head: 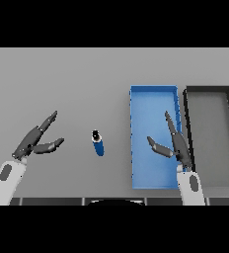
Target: Pick up the blue pipe and place it into the blue bin.
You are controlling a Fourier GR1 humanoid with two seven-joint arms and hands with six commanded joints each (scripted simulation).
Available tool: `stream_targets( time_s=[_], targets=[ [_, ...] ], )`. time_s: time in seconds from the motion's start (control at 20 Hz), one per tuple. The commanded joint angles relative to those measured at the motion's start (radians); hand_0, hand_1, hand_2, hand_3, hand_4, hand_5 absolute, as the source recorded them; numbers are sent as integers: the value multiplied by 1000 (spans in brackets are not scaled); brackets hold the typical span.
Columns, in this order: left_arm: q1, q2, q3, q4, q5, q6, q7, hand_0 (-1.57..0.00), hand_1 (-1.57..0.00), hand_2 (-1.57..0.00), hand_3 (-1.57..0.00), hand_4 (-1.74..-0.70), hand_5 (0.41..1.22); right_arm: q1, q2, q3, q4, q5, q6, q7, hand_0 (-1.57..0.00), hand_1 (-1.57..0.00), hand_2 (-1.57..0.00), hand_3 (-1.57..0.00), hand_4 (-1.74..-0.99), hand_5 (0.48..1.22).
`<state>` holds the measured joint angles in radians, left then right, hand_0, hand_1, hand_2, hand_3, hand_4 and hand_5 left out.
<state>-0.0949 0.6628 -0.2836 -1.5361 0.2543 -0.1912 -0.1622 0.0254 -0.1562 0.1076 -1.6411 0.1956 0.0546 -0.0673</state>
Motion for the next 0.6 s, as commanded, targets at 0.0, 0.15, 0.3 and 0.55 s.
stream_targets(
  time_s=[0.0,0.15,0.3,0.55],
  targets=[
    [14,11,-16,-30,-4,-11,13,1,1,1,1,-989,566,-10,1,0,-2,-5,4,13,1,1,1,1,-1200,580],
    [43,21,-87,-123,-26,-29,125,1,1,1,1,-1018,512,-11,17,5,1,-10,2,15,1,1,1,1,-1225,580],
    [42,-1,-148,-141,-62,-46,175,1,1,1,1,-1061,474,-10,5,-7,-7,-14,-1,17,1,1,1,1,-1223,572],
    [10,-72,-220,-127,-130,-49,165,1,1,1,1,-1123,470,-13,4,-2,-14,-10,4,34,1,1,1,1,-1210,570]
  ],
)
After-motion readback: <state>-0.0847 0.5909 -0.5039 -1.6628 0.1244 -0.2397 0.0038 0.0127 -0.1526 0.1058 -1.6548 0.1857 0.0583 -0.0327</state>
